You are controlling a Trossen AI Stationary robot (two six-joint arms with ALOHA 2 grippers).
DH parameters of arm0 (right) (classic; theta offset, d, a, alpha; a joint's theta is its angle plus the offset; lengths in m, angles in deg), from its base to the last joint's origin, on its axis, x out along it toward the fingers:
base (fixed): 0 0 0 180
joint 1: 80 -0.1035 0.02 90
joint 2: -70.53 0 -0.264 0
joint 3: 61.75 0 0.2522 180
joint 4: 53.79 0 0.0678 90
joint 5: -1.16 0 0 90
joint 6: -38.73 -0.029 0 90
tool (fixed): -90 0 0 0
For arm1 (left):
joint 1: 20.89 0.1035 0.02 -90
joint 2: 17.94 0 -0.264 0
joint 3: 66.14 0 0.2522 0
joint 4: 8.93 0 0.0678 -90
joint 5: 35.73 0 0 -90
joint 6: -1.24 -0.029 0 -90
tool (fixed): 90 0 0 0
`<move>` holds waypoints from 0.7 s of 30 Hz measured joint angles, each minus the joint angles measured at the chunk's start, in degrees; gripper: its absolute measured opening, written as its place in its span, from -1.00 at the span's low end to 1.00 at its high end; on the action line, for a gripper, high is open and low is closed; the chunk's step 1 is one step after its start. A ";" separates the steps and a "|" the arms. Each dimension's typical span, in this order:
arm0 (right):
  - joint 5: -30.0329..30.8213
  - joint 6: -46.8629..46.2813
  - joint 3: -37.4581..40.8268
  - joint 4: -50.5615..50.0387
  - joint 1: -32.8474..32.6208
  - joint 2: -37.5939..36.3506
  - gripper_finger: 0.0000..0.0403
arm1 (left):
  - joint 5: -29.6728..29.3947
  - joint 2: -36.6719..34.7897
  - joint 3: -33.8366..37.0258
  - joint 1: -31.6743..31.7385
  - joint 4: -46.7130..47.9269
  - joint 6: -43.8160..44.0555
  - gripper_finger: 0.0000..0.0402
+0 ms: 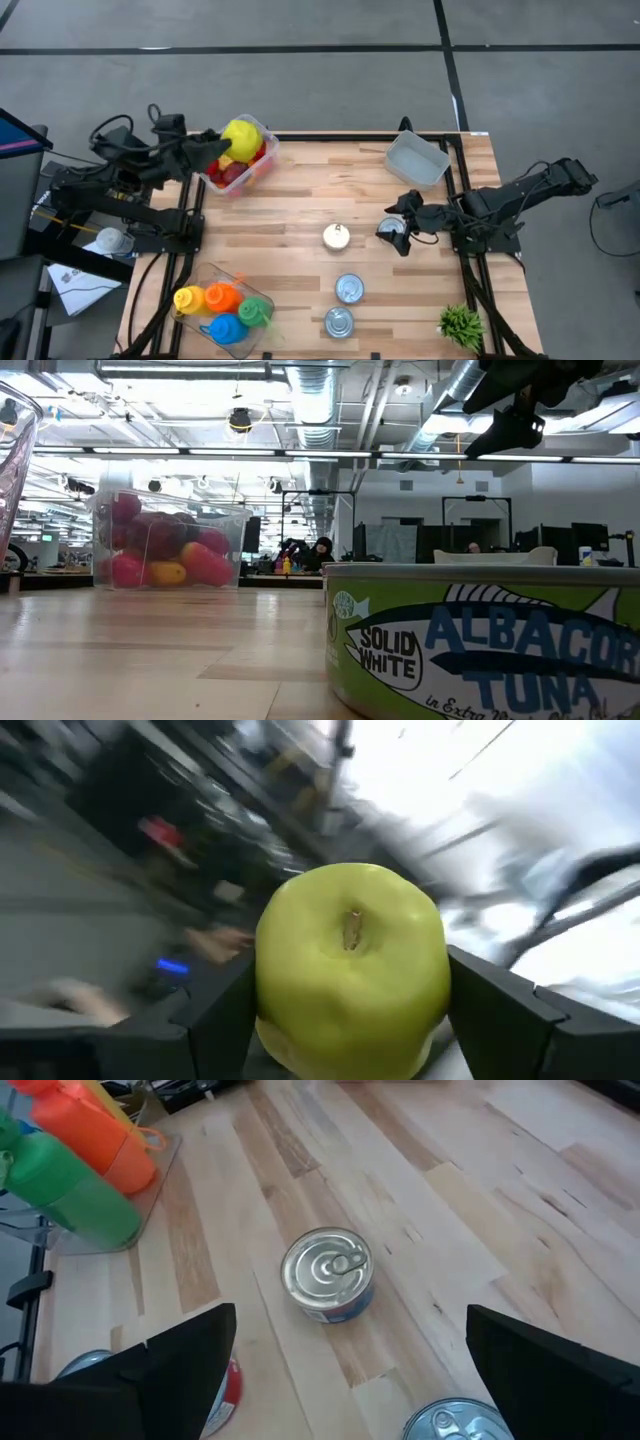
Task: Pick & Place Food Item
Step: Put the green apple into the white bin
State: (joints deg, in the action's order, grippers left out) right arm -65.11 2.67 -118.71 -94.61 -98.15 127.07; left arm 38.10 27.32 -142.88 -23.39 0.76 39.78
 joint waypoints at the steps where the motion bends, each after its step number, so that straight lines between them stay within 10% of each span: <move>1: -0.09 0.10 0.00 0.00 0.04 0.00 0.91 | -2.46 -0.34 0.00 0.00 1.90 -3.84 0.35; 10: -1.81 0.17 0.00 -0.29 0.75 0.00 0.91 | -40.26 -1.35 0.00 1.63 39.09 -10.06 0.35; 21: -3.13 1.15 0.00 -0.32 4.40 0.00 0.91 | -27.06 6.60 8.81 23.00 43.39 -6.90 0.35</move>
State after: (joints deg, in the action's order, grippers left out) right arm -68.24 3.81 -118.71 -94.92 -93.75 127.06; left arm 11.05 33.92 -134.07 -0.39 44.16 32.88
